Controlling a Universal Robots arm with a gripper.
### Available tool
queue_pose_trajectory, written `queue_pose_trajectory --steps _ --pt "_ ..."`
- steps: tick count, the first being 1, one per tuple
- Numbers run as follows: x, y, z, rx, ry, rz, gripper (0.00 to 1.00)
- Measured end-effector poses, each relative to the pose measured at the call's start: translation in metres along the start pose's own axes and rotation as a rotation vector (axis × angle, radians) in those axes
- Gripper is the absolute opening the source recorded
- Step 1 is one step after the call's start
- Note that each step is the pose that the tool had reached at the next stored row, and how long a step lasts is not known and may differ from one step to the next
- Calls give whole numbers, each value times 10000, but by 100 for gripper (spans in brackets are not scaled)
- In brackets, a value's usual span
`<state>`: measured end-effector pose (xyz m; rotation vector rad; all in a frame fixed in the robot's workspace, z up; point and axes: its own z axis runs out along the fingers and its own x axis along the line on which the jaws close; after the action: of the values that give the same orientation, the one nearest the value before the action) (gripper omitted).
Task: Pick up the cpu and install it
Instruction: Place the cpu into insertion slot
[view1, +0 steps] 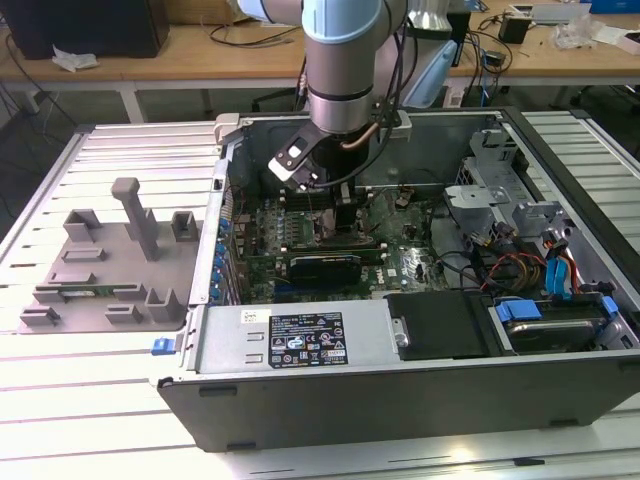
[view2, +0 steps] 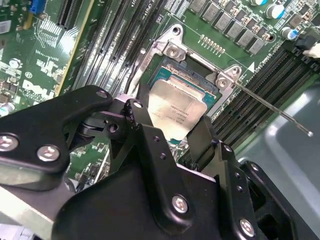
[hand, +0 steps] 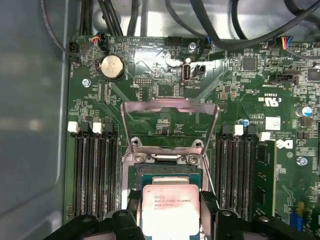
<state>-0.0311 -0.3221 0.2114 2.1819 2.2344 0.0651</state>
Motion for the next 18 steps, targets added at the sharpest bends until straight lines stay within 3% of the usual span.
queue_pose_trajectory --steps 3,8,18 --pt "3 -7 71 1 0 0 55" --pt "3 -9 96 -4 -14 337 55" --pt "20 -13 149 -4 -13 361 55"
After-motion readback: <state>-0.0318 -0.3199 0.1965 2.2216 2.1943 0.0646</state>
